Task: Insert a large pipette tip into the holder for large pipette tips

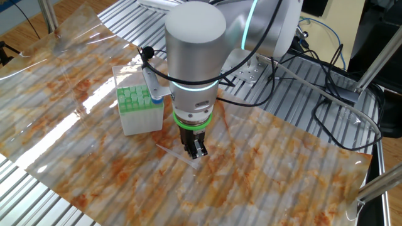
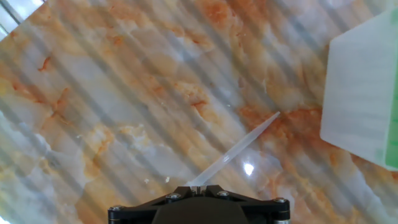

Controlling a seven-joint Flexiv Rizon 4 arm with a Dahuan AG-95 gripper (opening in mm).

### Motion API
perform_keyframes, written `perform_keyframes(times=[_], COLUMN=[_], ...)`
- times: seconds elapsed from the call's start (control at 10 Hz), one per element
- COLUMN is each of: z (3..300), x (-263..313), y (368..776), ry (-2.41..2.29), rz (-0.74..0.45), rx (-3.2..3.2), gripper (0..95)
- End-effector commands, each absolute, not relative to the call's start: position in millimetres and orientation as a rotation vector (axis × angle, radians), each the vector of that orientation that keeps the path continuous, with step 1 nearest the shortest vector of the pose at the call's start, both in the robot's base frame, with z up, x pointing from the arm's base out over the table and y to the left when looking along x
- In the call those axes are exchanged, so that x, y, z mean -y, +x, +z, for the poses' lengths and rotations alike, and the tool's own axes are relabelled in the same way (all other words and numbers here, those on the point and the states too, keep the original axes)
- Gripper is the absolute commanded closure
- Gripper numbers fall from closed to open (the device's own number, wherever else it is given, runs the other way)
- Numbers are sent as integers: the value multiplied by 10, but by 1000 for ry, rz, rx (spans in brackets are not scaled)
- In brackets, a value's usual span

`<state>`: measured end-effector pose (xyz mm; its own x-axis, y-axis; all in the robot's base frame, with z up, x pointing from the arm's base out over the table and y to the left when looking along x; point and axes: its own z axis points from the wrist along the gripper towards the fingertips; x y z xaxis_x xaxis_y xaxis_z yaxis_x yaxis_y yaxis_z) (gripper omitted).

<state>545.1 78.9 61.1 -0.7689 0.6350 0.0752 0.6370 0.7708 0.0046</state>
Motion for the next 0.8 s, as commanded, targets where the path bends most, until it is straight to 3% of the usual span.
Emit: perform_keyframes(times=[0.1,0.4,0.5,0.7,0.8], z=[589,534,532,522,521], x=[-800,-858,-859,-868,-870], y=[5478,5523,5525,5533,5534], ry=[-1205,-1378,-1437,-1516,-1551], rz=[-45,-13,-10,6,12], rx=[2757,2678,2637,2596,2576], gripper=[950,950,760,760,570])
